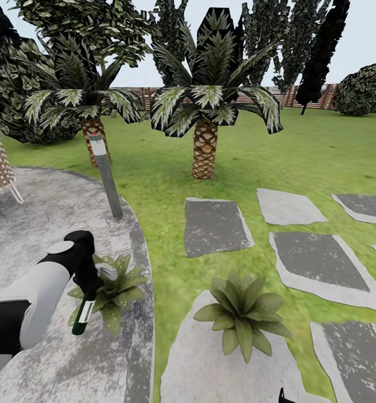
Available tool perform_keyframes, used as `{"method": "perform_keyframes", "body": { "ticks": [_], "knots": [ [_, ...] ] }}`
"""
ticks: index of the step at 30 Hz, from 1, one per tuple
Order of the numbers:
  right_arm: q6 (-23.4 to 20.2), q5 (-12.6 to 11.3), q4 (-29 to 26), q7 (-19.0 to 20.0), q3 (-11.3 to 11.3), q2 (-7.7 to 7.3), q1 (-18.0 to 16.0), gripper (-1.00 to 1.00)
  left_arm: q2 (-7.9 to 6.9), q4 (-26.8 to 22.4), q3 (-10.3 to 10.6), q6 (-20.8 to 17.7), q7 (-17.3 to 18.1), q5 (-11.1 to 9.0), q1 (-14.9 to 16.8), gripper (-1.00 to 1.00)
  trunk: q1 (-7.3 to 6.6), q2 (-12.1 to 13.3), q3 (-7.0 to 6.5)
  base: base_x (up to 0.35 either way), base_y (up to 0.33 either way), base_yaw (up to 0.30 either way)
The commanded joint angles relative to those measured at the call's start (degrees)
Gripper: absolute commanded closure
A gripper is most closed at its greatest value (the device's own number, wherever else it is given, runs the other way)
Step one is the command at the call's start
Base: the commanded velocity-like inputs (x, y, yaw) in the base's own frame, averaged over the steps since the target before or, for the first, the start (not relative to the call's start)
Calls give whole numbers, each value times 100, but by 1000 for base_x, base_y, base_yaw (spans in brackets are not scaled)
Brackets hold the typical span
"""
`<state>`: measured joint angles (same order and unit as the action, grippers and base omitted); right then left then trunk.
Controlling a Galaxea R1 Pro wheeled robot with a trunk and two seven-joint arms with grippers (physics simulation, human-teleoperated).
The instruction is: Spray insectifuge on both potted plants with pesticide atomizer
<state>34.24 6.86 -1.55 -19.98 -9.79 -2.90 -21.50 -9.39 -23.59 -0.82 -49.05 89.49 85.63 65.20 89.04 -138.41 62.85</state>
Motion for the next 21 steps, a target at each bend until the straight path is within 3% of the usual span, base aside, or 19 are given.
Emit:
{"method": "perform_keyframes", "body": {
  "ticks": [1,5,12,21],
  "knots": [
    [12,61,5,-24,-40,1,-7,-100,-13,-5,-11,-59,51,138,2,100,-1,-2,5,21,-1,0],
    [12,61,5,-24,-40,2,-6,-100,-33,0,-14,-45,51,357,9,100,-1,-2,5,106,24,0],
    [12,61,5,-24,-40,2,-5,-100,-19,85,-7,41,51,391,4,100,-1,-2,5,249,122,0],
    [12,61,5,-24,-40,0,-5,-100,-59,117,4,734,51,384,-40,100,-1,-2,5,18,10,0]
  ]
}}
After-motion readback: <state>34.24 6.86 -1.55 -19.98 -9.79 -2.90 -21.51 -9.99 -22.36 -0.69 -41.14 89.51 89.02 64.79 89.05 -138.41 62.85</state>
